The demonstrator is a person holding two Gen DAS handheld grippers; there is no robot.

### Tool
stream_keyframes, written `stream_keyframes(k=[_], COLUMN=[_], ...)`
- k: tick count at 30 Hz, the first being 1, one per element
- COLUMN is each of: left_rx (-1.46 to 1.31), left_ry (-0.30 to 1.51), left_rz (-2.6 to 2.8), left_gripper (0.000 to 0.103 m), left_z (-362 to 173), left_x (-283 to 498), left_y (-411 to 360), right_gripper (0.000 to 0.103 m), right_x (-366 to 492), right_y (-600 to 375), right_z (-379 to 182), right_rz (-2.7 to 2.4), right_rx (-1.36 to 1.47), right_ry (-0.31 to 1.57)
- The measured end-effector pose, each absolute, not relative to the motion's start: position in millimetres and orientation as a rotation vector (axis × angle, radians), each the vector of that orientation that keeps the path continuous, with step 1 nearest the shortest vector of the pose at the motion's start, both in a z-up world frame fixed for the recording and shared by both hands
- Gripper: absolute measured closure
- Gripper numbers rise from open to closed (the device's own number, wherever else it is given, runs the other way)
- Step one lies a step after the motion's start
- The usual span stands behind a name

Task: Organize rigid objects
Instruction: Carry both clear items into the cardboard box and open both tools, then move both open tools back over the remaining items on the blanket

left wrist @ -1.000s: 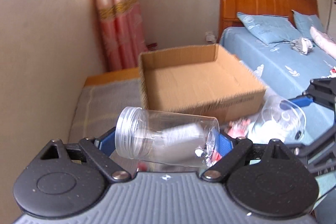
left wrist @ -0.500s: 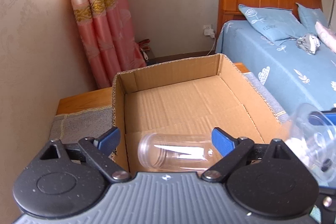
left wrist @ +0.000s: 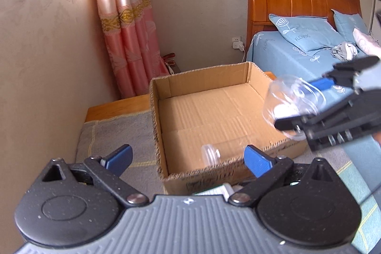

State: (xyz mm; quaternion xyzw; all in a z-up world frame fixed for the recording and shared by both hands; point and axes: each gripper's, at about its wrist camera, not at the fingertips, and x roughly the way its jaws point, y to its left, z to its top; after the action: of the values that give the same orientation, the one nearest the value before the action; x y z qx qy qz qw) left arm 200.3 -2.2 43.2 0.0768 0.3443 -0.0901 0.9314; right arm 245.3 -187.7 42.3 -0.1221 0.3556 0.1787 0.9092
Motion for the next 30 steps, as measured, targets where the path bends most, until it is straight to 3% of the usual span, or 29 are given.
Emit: stream_keyframes(k=[14,16,17,18,30], left_rx=[0.091,0.085,0.079,0.069,-0.029], left_ry=[0.708,0.705,0.707,0.711,0.714], left_rz=[-0.153,-0.156,-0.155,-0.153,-0.191], left_gripper=[0.003,0.003,0.003,0.003,0.003], left_z=[31.2,29.9,29.1,29.0,23.6], left_x=[156.7,151.7,150.5,149.7,135.1], left_y=[20.9,22.7,24.3,25.5,38.5], right_gripper=[0.022,0.015,0.003,0.000,0.000], right_x=[323.1,327.4,327.9,327.0,268.1], right_y=[-158.1,-157.4,-158.5,-160.3,-170.7], right_z=[35.4,36.8,37.9,39.8,50.6], right_rz=[0.263,0.241,0.240,0.249,0.283], right_rx=[-0.292,-0.268,-0.253,-0.233,-0.153], right_ry=[0.786,0.771,0.774,0.775,0.809])
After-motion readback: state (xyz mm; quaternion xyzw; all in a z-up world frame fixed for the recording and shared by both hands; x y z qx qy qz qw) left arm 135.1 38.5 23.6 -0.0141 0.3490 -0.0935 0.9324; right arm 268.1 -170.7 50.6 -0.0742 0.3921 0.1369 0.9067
